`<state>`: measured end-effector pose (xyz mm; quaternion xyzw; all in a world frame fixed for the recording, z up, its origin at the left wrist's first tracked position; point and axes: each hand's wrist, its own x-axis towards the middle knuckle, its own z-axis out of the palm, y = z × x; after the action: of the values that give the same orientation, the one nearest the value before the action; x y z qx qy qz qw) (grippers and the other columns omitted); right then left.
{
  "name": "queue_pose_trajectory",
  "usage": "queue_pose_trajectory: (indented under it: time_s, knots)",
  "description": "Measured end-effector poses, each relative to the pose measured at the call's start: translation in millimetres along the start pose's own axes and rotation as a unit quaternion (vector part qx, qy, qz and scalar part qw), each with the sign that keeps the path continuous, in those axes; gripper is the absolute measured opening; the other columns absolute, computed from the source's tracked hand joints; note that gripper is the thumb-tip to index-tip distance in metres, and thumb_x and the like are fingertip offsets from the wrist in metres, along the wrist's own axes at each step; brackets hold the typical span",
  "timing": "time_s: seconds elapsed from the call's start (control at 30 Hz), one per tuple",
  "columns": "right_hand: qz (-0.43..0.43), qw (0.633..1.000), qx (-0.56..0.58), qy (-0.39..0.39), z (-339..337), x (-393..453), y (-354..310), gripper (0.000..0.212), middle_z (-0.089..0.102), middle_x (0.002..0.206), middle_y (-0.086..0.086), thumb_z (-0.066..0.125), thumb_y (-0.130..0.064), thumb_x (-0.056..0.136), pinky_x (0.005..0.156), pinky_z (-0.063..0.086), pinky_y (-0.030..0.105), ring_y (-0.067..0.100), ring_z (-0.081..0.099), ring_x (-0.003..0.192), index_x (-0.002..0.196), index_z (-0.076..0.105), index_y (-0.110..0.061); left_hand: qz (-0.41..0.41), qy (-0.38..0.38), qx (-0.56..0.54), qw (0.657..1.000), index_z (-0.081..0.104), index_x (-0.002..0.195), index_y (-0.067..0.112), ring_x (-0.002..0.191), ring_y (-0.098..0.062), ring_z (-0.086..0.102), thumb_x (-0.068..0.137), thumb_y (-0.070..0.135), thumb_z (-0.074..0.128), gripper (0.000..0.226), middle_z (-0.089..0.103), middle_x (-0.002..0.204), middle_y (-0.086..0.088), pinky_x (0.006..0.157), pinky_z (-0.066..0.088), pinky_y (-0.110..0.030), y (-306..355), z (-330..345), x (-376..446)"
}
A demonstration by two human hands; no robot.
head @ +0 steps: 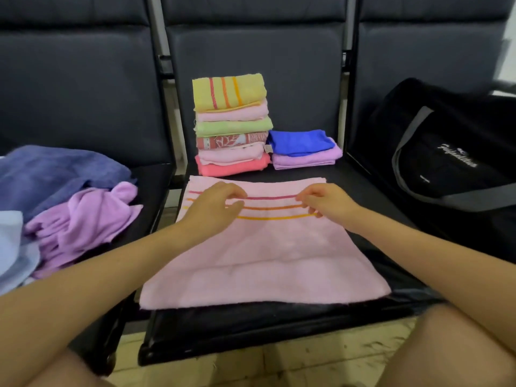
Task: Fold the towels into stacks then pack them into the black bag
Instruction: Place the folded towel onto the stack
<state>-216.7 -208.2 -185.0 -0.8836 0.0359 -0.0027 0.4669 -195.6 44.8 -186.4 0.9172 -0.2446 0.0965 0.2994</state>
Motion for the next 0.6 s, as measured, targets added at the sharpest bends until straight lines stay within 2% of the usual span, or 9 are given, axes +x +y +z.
queue_pose_trajectory:
  time_s: [0.1, 0.17, 0.23, 0.3, 0.33, 0.37, 0.43, 0.5, 0.6]
  knots:
    - [-0.039, 0.995, -0.033, -0.091, 10, -37, -19, 0.016, 0.064, 0.079, -0.004, 0.055, -0.018, 0.093, 0.058, 0.046, 0.02, 0.01, 0.056, 0.066, 0.091, 0.071, -0.015, 0.045, -0.083, 0.019, 0.995, 0.069, 0.091, 0.027, 0.082, -0.004, 0.056, 0.091, 0.02, 0.057, 0.014, 0.064, 0.09, 0.012, 0.075, 0.043, -0.021, 28, -6, -29]
    - [-0.07, 0.984, -0.053, -0.157, 17, -60, -26, 0.015, 0.064, 0.078, -0.005, 0.058, -0.019, 0.092, 0.06, 0.045, 0.019, 0.008, 0.054, 0.067, 0.089, 0.072, -0.015, 0.057, -0.151, 0.048, 0.986, 0.069, 0.095, 0.031, 0.085, -0.003, 0.056, 0.091, 0.032, 0.055, 0.015, 0.063, 0.09, 0.016, 0.077, 0.044, -0.023, 35, -10, -47]
    - [-0.113, 0.963, -0.106, -0.221, 24, -79, -28, 0.012, 0.065, 0.083, -0.007, 0.064, -0.025, 0.09, 0.064, 0.044, 0.015, 0.003, 0.053, 0.07, 0.094, 0.071, -0.016, 0.053, -0.243, 0.1, 0.963, 0.061, 0.12, 0.031, 0.107, -0.007, 0.054, 0.089, 0.052, 0.043, 0.042, 0.061, 0.114, 0.013, 0.094, 0.041, -0.025, 34, -11, -66]
    - [-0.156, 0.93, -0.186, -0.276, 29, -93, -24, 0.021, 0.06, 0.094, -0.013, 0.07, -0.036, 0.085, 0.073, 0.043, 0.013, 0.0, 0.052, 0.079, 0.102, 0.066, -0.025, 0.039, -0.328, 0.143, 0.933, 0.038, 0.144, 0.027, 0.134, -0.012, 0.036, 0.094, 0.056, 0.037, 0.058, 0.042, 0.146, 0.005, 0.112, 0.025, -0.025, 28, -8, -87]
    - [-0.172, 0.912, -0.228, -0.294, 31, -97, -21, 0.026, 0.056, 0.098, -0.015, 0.071, -0.041, 0.083, 0.079, 0.043, 0.015, 0.001, 0.051, 0.084, 0.105, 0.062, -0.029, 0.046, -0.345, 0.158, 0.924, 0.026, 0.15, 0.026, 0.141, -0.012, 0.025, 0.097, 0.053, 0.037, 0.061, 0.028, 0.155, 0.004, 0.116, 0.016, -0.024, 25, -7, -97]
    - [-0.19, 0.897, -0.264, -0.298, 32, -100, -18, 0.03, 0.053, 0.1, -0.014, 0.071, -0.043, 0.082, 0.083, 0.044, 0.02, 0.003, 0.05, 0.088, 0.107, 0.06, -0.031, 0.057, -0.346, 0.171, 0.921, 0.017, 0.152, 0.026, 0.145, -0.011, 0.016, 0.097, 0.053, 0.037, 0.064, 0.018, 0.159, 0.005, 0.117, 0.01, -0.022, 21, -6, -106]
    - [-0.223, 0.884, -0.303, -0.277, 33, -103, -15, 0.024, 0.053, 0.099, -0.01, 0.068, -0.039, 0.084, 0.086, 0.046, 0.03, 0.01, 0.051, 0.091, 0.104, 0.059, -0.028, 0.076, -0.325, 0.182, 0.925, 0.009, 0.153, 0.031, 0.146, -0.01, 0.01, 0.095, 0.059, 0.036, 0.07, 0.01, 0.16, 0.008, 0.117, 0.007, -0.022, 20, -6, -118]
    - [-0.255, 0.878, -0.316, -0.254, 33, -104, -14, 0.015, 0.054, 0.094, -0.007, 0.063, -0.032, 0.087, 0.083, 0.047, 0.036, 0.014, 0.052, 0.087, 0.098, 0.06, -0.023, 0.091, -0.288, 0.187, 0.935, 0.012, 0.152, 0.033, 0.145, -0.01, 0.014, 0.088, 0.069, 0.03, 0.076, 0.014, 0.159, 0.009, 0.117, 0.012, -0.023, 17, -6, -125]
    - [-0.272, 0.883, -0.296, -0.243, 32, -104, -15, 0.009, 0.055, 0.09, -0.001, 0.058, -0.022, 0.086, 0.078, 0.046, 0.036, 0.016, 0.05, 0.081, 0.091, 0.059, -0.015, 0.116, -0.22, 0.18, 0.952, 0.029, 0.148, 0.034, 0.14, -0.012, 0.029, 0.08, 0.07, 0.019, 0.078, 0.029, 0.155, 0.007, 0.114, 0.025, -0.027, 17, -8, -131]
